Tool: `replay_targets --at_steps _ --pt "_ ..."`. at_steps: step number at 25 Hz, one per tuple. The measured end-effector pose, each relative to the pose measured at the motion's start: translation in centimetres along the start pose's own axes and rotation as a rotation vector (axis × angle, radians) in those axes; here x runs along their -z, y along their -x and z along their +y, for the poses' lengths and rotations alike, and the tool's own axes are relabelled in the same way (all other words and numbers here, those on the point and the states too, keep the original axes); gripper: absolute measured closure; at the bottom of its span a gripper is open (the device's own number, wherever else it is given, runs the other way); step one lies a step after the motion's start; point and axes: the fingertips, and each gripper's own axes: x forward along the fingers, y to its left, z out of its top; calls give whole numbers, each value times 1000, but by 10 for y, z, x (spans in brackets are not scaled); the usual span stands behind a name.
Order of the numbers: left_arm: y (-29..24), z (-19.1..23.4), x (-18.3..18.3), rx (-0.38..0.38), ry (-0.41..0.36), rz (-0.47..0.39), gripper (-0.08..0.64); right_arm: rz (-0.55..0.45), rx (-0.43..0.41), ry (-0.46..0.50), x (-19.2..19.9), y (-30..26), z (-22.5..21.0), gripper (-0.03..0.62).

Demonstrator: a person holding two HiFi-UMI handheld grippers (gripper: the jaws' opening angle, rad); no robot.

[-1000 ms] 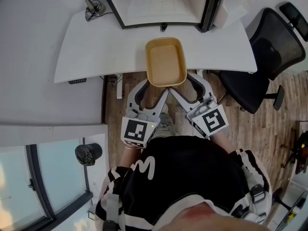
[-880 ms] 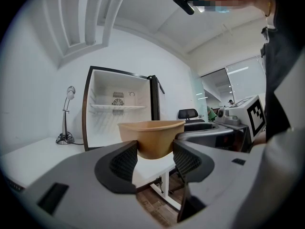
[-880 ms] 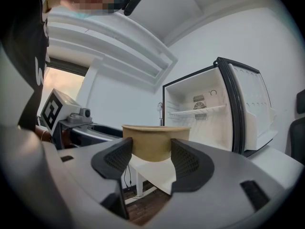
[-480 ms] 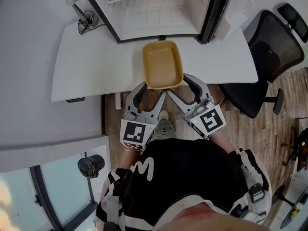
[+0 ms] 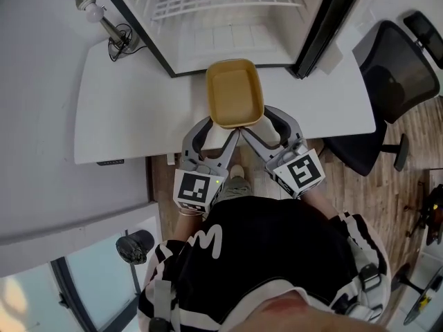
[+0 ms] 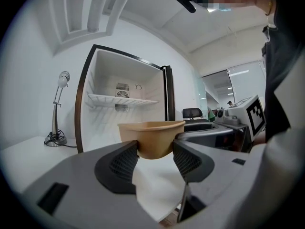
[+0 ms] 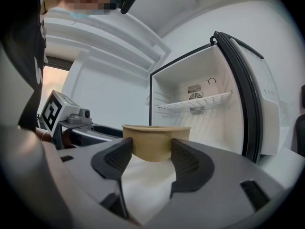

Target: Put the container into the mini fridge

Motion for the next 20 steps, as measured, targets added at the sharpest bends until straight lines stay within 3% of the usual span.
replay_targets --at_steps 4,9,13,20 --pt "-14 15 2 17 21 8 322 45 15 -12 5 -16 -12 328" --pt "-33 36 -2 43 33 9 322 -22 24 -11 -6 -41 -26 328" --pt "-47 53 -2 62 27 12 322 22 46 -39 -3 -58 -36 328" --pt "-69 72 -4 95 15 24 322 13 75 -62 -5 -79 -54 328"
